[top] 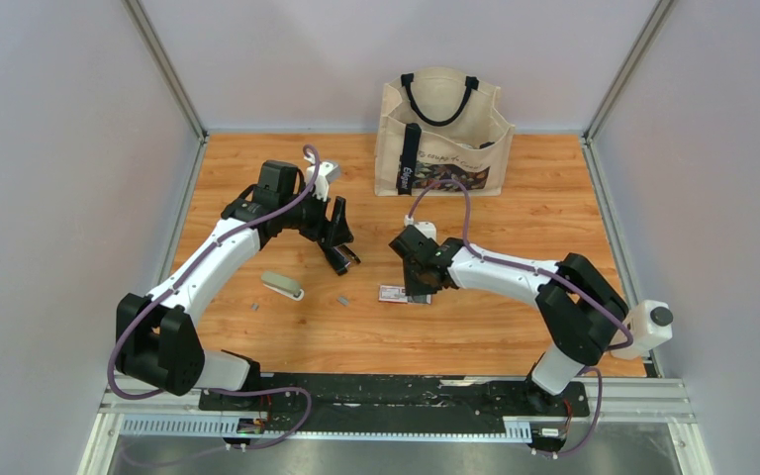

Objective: Unload the staples from the stapler

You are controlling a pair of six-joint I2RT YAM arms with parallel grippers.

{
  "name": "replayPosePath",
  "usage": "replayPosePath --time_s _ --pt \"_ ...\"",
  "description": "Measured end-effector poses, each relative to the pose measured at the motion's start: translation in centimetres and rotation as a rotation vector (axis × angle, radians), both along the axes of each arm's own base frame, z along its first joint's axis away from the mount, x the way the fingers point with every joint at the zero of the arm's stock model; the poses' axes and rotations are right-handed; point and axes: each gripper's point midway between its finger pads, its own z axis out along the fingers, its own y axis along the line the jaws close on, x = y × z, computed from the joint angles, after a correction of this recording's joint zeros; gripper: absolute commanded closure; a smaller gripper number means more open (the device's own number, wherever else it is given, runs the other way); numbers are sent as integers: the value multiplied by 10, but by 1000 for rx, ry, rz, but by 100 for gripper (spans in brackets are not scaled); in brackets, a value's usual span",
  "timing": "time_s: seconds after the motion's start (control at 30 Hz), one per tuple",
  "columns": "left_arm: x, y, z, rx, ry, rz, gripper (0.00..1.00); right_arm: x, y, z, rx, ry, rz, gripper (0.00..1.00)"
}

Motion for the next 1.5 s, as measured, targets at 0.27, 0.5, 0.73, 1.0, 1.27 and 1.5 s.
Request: replayPosePath --time_s 0.27,0.5,0.73,1.0,1.27,1.5 --pt "0 0 0 0 0 0 20 -3 5 -4 22 17 12 75" --pt "0 0 0 0 0 0 20 -5 9 -11 31 35 21 78" --pt "0 0 0 0 0 0 20 -5 9 -12 33 33 22 88" --pt "0 0 0 -1 1 -1 20 -6 7 -5 13 1 23 92" --pt "-1 -1 0 -5 3 -5 20 -4 1 8 9 -36 12 92" --pt "-1 -1 0 -5 3 -5 20 -3 -10 9 -41 -49 6 92"
